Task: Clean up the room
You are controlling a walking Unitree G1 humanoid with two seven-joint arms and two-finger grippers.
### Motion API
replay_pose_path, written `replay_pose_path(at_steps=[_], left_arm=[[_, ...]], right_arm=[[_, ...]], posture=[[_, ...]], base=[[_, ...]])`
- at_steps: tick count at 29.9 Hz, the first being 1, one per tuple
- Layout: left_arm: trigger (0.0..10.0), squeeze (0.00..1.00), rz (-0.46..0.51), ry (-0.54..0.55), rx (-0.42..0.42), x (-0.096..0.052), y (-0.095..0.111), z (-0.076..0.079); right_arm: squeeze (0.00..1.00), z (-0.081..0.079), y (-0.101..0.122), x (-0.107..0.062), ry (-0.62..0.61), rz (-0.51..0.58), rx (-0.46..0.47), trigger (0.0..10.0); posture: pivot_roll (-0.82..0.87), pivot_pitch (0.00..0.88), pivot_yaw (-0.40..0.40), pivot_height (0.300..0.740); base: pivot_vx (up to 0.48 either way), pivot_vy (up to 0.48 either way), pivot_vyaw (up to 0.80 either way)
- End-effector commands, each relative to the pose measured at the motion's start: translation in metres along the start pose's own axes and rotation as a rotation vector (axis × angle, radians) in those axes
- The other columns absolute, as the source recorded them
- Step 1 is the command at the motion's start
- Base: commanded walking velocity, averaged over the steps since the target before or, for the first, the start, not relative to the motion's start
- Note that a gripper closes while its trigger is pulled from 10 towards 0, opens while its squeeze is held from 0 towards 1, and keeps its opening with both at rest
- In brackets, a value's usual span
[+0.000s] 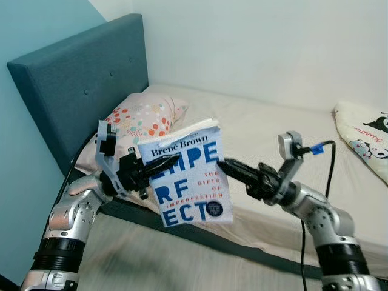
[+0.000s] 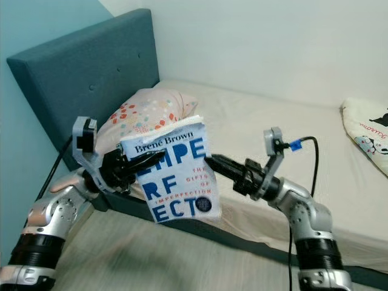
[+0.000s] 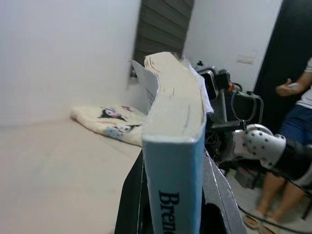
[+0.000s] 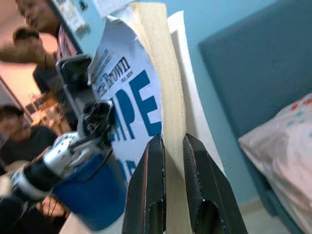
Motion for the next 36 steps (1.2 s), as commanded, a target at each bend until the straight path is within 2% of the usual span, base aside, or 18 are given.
replay_pose_path(at_steps=[1,2,4,5,7,9,10,11,16,19,20,22,23,26,28,33,34,36], left_arm=[[0.0,0.00,0.075,0.013,0.039,0.004,0.018,-0.004],[0.0,0.00,0.081,0.014,0.040,0.004,0.020,-0.004],[0.0,0.00,0.087,0.025,0.046,0.004,0.021,-0.005],[0.0,0.00,0.094,0.058,0.061,0.004,0.025,-0.011],[0.0,0.00,0.094,0.058,0.061,0.004,0.025,-0.011],[0.0,0.00,0.113,0.116,0.081,0.004,0.031,-0.021],[0.0,0.00,0.113,0.116,0.081,0.004,0.031,-0.021],[0.0,0.00,0.135,0.166,0.091,0.003,0.037,-0.030],[0.0,0.00,0.189,0.252,0.115,0.003,0.052,-0.043],[0.0,0.00,0.223,0.308,0.129,0.002,0.062,-0.051],[0.0,0.00,0.265,0.377,0.146,0.002,0.073,-0.061],[0.0,0.00,0.280,0.392,0.150,0.003,0.077,-0.063],[0.0,0.00,0.294,0.412,0.153,0.004,0.080,-0.066],[0.0,0.00,0.325,0.433,0.155,0.011,0.088,-0.066],[0.0,0.00,0.329,0.434,0.155,0.012,0.089,-0.065],[0.0,0.00,0.384,0.421,0.133,0.022,0.095,-0.057],[0.0,0.00,0.384,0.421,0.133,0.022,0.095,-0.057],[0.4,0.00,0.408,0.408,0.119,0.025,0.099,-0.054]], right_arm=[[0.87,0.012,0.017,-0.012,-0.081,0.105,-0.003,10.0],[1.00,0.012,0.018,-0.012,-0.082,0.109,-0.003,10.0],[1.00,0.012,0.022,-0.014,-0.084,0.134,-0.004,10.0],[1.00,0.014,0.033,-0.021,-0.098,0.202,-0.002,10.0],[1.00,0.014,0.033,-0.021,-0.098,0.202,-0.002,10.0],[1.00,0.019,0.048,-0.030,-0.122,0.291,0.003,10.0],[1.00,0.019,0.048,-0.030,-0.122,0.291,0.003,10.0],[1.00,0.023,0.056,-0.038,-0.142,0.352,0.007,10.0],[1.00,0.031,0.067,-0.056,-0.186,0.463,0.026,10.0],[1.00,0.032,0.061,-0.060,-0.182,0.470,0.061,10.0],[1.00,0.030,0.040,-0.051,-0.146,0.404,0.114,10.0],[1.00,0.028,0.031,-0.046,-0.125,0.379,0.132,10.0],[0.00,0.025,0.025,-0.042,-0.102,0.364,0.153,10.0],[0.00,0.014,0.012,-0.029,-0.003,0.359,0.227,10.0],[0.00,0.012,0.011,-0.027,0.015,0.360,0.238,10.0],[0.00,-0.010,-0.001,-0.006,0.181,0.355,0.347,10.0],[0.00,-0.010,-0.001,-0.006,0.181,0.355,0.347,10.0],[0.00,-0.016,-0.002,0.000,0.229,0.365,0.384,10.0]], posture=[[-0.10,0.000,-0.041,0.740],[-0.10,0.000,-0.041,0.740],[-0.10,0.000,-0.043,0.740],[-0.10,0.000,-0.043,0.740],[-0.10,0.000,-0.043,0.740],[-0.10,0.000,-0.043,0.740],[-0.10,0.000,-0.043,0.740],[-0.10,0.000,-0.042,0.740],[-0.10,0.000,-0.042,0.740],[-0.10,0.000,-0.044,0.740],[-0.10,0.000,-0.042,0.740],[-0.10,0.000,-0.042,0.740],[-0.10,0.000,-0.042,0.740],[-0.10,0.000,-0.040,0.740],[-0.10,0.000,-0.040,0.740],[-0.10,0.000,-0.038,0.740],[-0.10,0.000,-0.038,0.740],[-0.10,0.000,-0.039,0.740]], base=[[0.000,0.000,0.00],[0.000,0.000,0.00],[0.000,0.000,0.00],[0.000,0.000,0.00],[0.000,0.000,0.00],[0.000,0.000,0.00],[0.000,0.000,0.00],[0.000,0.000,0.00],[0.000,0.000,0.00],[0.000,0.000,0.00],[0.000,0.000,0.00],[0.000,0.000,0.00],[0.000,0.000,0.00],[0.000,0.000,0.00],[0.000,0.000,0.00],[0.000,0.000,0.00],[0.000,0.000,0.00],[0.000,0.000,0.00]])
Point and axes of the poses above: a point about 5 cm out from each wrist's last joint towards the gripper, its own x axis pointing out of the wrist towards the gripper, its own y axis along the axis of the wrist's last joint, z = x × y, the point moved 6 cm from there along x, pointing out of the wrist towards the gripper, and after that the axes turned 15 degrees about x, right-handed, at the moved point
